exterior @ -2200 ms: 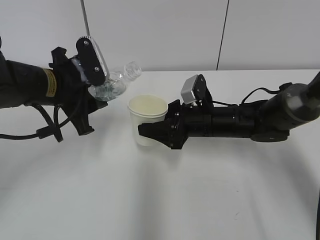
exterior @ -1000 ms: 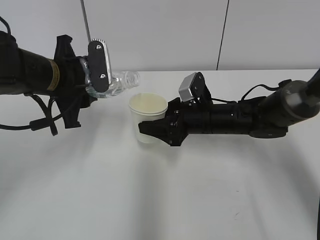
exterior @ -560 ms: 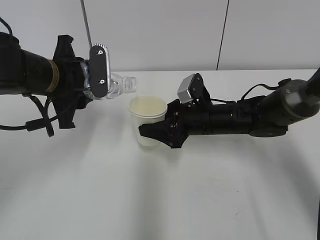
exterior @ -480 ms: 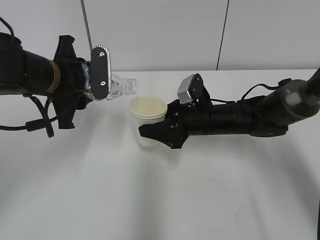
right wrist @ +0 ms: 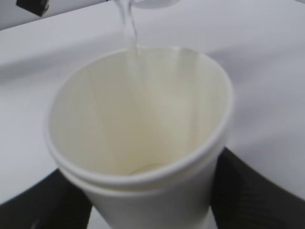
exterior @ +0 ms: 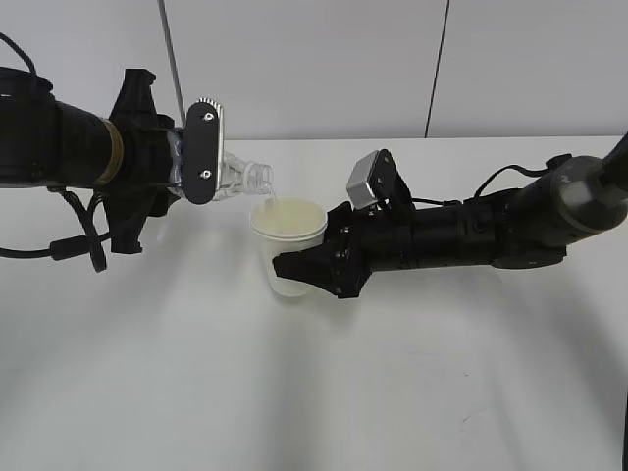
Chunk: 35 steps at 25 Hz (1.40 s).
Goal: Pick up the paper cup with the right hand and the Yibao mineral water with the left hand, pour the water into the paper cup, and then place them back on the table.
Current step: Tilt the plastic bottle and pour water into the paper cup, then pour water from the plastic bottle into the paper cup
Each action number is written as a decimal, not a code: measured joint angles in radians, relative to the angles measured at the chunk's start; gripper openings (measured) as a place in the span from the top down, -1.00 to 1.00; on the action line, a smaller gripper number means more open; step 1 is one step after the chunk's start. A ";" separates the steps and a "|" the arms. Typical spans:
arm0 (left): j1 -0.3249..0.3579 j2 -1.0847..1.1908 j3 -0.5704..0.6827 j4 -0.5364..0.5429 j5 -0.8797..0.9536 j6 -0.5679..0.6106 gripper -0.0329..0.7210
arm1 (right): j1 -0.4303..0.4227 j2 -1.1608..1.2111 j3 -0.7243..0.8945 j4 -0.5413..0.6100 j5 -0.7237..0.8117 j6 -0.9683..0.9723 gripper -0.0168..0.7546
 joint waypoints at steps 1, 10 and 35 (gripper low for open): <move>0.000 0.000 0.000 0.006 0.004 0.000 -0.02 | 0.000 0.000 0.000 -0.003 0.000 0.002 -0.39; 0.000 0.000 0.000 0.042 0.019 0.000 -0.02 | 0.000 0.000 0.000 -0.018 0.000 0.018 -0.39; -0.011 0.000 0.000 0.117 0.052 0.000 -0.01 | 0.000 0.000 0.000 -0.035 0.004 0.024 -0.39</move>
